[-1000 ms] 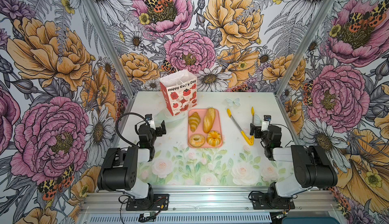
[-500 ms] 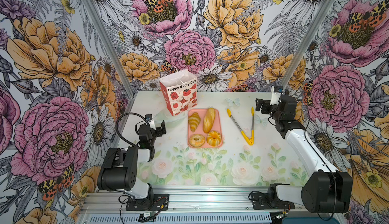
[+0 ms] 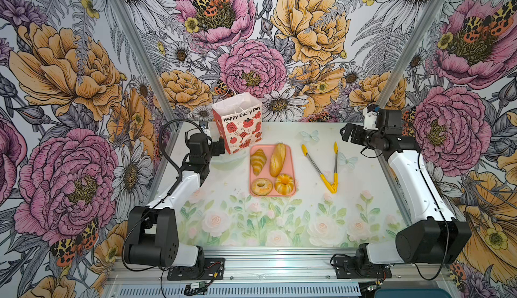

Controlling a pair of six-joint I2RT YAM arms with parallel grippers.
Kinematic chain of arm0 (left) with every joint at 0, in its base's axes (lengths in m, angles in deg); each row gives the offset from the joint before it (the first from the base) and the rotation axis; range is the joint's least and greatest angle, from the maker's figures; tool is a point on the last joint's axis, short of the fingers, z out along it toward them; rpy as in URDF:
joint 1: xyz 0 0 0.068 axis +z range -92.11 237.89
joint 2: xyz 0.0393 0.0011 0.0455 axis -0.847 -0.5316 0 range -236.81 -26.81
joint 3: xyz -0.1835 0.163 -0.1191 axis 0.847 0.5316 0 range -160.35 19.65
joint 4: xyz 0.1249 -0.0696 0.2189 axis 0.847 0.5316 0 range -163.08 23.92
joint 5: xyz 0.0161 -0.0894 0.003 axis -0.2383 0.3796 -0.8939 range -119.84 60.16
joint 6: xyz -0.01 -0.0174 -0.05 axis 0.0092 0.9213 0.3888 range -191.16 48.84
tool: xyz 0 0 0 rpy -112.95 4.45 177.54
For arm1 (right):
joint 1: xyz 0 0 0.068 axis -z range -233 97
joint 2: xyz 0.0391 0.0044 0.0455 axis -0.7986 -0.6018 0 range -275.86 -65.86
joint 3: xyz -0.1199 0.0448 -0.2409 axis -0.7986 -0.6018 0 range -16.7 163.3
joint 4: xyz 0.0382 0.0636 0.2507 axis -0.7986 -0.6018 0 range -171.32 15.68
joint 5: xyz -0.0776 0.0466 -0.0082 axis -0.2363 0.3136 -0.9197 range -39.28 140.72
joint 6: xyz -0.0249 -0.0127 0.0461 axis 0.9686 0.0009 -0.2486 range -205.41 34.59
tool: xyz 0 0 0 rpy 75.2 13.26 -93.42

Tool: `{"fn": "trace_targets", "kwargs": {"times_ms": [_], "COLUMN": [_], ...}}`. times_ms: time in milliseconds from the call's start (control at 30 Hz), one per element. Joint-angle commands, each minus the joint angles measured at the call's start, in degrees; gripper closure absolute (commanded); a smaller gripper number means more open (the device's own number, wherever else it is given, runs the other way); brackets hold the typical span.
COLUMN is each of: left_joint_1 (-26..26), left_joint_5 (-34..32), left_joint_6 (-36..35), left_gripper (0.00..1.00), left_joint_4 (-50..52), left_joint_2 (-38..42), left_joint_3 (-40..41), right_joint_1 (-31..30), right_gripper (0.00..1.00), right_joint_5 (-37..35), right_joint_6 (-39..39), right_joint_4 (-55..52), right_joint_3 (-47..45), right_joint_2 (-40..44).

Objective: Pack bread into a paper bag
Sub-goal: Move the paper bag to the center of the board.

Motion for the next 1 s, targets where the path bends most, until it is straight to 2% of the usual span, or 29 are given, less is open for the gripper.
{"fn": "trace_targets", "kwargs": {"times_ms": [0, 100, 200, 233, 400, 467, 633, 700, 967], "left_joint_1": [-0.2, 0.4, 3.6, 5.0, 12.0, 12.6, 13.5, 13.8, 13.5], "left_joint_5": [0.9, 8.5, 22.9, 27.2, 50.4, 54.7, 54.6, 52.2, 55.3], "left_joint_6": [1.5, 5.3, 11.6, 14.7, 26.0, 27.8, 34.9, 36.3, 33.2], "left_gripper": [0.01, 0.01, 0.01, 0.01, 0.01, 0.01, 0.01, 0.01, 0.01], "left_joint_4": [29.7, 39.5, 40.5, 40.5, 38.9, 38.8, 38.6, 38.6, 38.3], "left_joint_2": [-1.0, -5.1, -7.8, -9.0, -17.4, -19.9, -24.9, -25.3, -24.9], "left_joint_3": [-14.6, -27.8, -34.0, -36.0, -44.7, -47.9, -53.7, -54.4, -57.4], "right_joint_1": [-2.4, -2.4, 0.1, -0.2, -2.3, -2.4, -2.5, -2.6, -2.8], "right_gripper": [0.01, 0.01, 0.01, 0.01, 0.01, 0.01, 0.01, 0.01, 0.01], "right_joint_5": [-9.2, -12.1, 0.5, 2.1, 0.0, -1.0, -1.4, -1.8, -2.9], "right_joint_6": [-0.6, -3.8, -6.5, -6.5, -7.2, -7.3, -7.3, -7.3, -7.3], "right_joint_4": [-0.4, 1.2, 0.5, 0.7, 3.2, 3.4, 3.4, 3.4, 3.9], "right_joint_3": [2.0, 1.1, 0.9, 0.5, -3.9, -4.8, -5.7, -6.0, -6.2], "right_joint_2": [1.9, 3.0, 1.6, 1.1, 2.8, 3.4, 4.7, 4.9, 5.3]}}
